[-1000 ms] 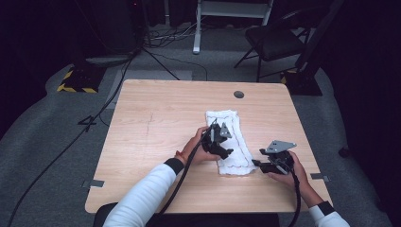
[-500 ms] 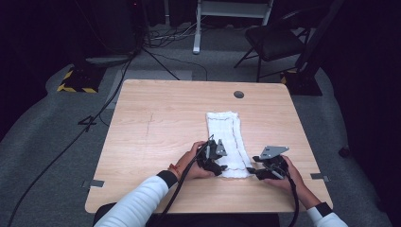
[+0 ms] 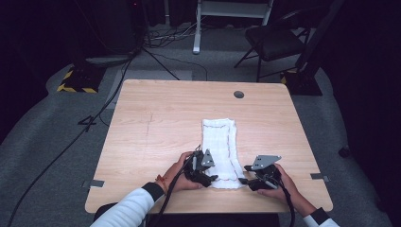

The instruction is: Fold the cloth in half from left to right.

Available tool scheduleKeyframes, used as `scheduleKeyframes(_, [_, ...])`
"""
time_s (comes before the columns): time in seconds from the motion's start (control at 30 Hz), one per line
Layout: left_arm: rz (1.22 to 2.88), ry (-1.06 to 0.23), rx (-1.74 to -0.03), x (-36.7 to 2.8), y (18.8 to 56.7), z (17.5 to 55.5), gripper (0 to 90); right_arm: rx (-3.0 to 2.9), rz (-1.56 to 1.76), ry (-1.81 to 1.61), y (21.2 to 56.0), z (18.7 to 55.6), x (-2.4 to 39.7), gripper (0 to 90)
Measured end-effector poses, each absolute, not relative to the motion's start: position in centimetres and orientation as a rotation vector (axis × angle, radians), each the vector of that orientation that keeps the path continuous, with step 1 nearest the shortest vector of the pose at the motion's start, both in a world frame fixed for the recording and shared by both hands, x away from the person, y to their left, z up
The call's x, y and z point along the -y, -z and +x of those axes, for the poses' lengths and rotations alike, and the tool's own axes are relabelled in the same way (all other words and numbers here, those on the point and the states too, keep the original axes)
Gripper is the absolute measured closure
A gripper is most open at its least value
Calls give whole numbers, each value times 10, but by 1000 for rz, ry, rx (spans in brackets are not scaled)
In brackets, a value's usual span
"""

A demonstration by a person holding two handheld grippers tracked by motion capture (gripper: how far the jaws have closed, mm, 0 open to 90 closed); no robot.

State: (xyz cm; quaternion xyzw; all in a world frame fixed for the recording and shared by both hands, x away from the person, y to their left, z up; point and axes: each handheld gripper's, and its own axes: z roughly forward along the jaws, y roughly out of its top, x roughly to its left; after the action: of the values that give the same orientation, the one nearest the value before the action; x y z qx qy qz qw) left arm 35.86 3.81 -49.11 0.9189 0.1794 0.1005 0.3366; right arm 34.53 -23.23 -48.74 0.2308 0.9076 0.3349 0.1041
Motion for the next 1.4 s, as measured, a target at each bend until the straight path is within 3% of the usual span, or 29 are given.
scheduleKeyframes(0.47, [2311,-288,-522,-59,466,370,224,-2561,712,-1064,465,359,243,391])
scheduleKeyframes(0.67, [2263,-370,-612,-69,453,402,222,-2456,781,-1076,454,391,246,390])
scheduleKeyframes(0.83, [2220,-363,-709,-74,450,438,222,-2425,827,-1064,452,423,242,399])
scheduleKeyframes(1.13, [2255,-431,-801,-57,464,486,221,-2385,890,-1048,457,480,223,441])
scheduleKeyframes(1.4, [2213,-379,-902,-53,477,519,224,-2397,922,-991,463,515,200,444])
